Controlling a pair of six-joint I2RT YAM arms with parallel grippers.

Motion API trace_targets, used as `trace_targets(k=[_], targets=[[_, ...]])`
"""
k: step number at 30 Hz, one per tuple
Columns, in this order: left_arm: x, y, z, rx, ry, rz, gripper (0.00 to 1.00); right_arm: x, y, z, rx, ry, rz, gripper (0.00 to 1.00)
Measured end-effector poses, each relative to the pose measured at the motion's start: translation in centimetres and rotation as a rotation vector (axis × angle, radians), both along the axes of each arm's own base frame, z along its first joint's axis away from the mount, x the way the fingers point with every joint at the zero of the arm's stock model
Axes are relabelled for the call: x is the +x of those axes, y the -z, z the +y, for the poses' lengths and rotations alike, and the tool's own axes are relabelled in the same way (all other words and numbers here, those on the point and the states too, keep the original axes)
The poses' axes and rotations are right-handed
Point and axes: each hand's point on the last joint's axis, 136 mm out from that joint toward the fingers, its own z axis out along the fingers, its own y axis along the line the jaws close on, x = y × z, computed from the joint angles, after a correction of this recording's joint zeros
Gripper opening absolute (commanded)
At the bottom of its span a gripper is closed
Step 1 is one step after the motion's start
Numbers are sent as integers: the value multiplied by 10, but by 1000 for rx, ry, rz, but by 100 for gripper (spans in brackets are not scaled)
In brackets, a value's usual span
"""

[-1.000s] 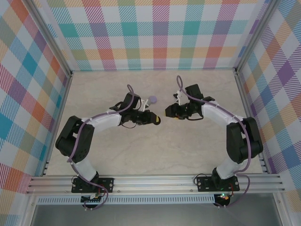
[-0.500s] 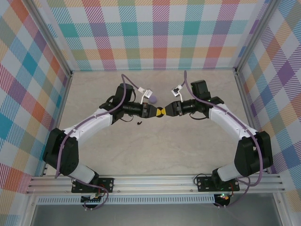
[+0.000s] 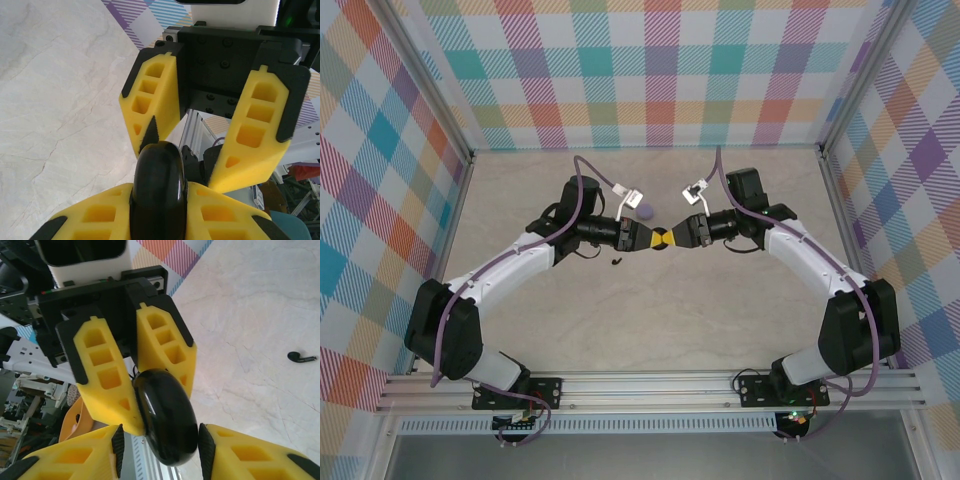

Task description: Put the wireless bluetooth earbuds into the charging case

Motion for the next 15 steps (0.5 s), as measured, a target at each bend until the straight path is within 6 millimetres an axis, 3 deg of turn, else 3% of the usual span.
trace_targets(k=[4, 15], targets=[[-1, -3, -1, -7, 7, -3, 16, -1, -2, 0, 5, -8, 2, 43], [-3, -6, -2, -20, 22, 3, 20, 0, -1, -1, -12, 0, -7, 26]])
